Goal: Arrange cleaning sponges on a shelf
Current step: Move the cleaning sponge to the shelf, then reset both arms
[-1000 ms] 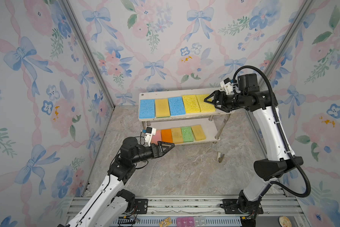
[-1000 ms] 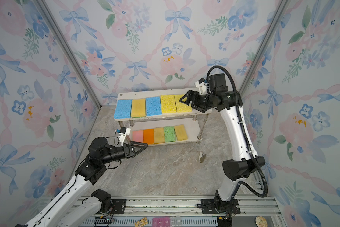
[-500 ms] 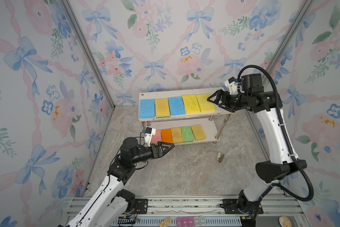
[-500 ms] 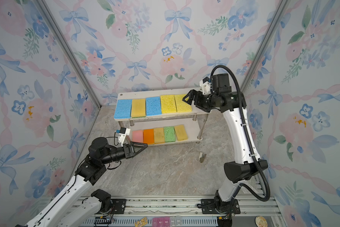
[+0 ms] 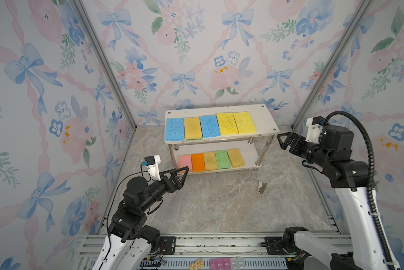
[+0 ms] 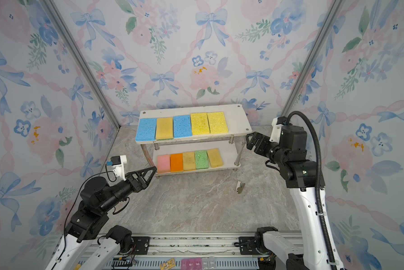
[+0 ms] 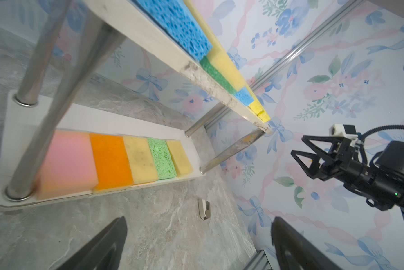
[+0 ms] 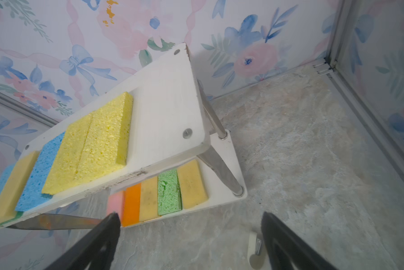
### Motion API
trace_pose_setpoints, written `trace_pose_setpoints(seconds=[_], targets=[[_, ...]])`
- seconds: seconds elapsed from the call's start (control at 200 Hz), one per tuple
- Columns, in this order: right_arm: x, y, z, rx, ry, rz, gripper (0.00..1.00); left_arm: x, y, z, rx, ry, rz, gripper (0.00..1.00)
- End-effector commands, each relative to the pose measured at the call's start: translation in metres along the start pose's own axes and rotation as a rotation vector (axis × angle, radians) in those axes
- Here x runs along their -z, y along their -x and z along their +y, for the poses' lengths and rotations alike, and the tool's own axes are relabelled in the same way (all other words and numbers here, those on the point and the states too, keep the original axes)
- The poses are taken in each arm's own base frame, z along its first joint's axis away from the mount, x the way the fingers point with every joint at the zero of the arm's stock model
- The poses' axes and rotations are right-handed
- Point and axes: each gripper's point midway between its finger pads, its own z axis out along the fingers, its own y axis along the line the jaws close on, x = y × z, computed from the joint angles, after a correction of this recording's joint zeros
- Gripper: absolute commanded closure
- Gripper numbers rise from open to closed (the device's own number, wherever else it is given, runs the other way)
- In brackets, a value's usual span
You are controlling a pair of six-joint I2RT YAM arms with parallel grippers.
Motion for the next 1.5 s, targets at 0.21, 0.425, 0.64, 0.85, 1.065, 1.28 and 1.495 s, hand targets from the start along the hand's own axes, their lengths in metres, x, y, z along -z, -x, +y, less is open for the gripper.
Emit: trace_pose_setpoints(seconds=[0.21,0.425,0.64,0.85,1.065,1.28,1.495], targets=[[-0.026,-0.057,-0.073,0.186,-0.197,-0.108,0.03,0.055,0.01,0.124,-0.079,0.584,-0.29,0.02],[-0.069,-0.095,-0.113,0.291,-0.275,-0.039,0.03,0.064,0.018,0.145,-0.119,0.733,-0.34,0.02],[-0.121,-0.116,-0.144,0.307,-0.296,-0.004,0.03,0.066,0.019,0.171,-0.133,0.908,-0.355,0.02],[-0.171,-0.115,-0.147,0.342,-0.24,-0.065,0.03,0.065,0.016,0.194,-0.123,1.018,-0.398,0.02],[-0.2,-0.122,-0.153,0.327,-0.204,-0.09,0.03,0.05,0.024,0.209,-0.183,1.097,-0.421,0.02],[-0.204,-0.142,-0.153,0.359,-0.174,-0.164,0.03,0.031,0.029,0.224,-0.27,1.102,-0.494,0.02],[-0.202,-0.154,-0.154,0.37,-0.144,-0.226,0.03,0.022,0.026,0.235,-0.416,1.019,-0.577,0.02]])
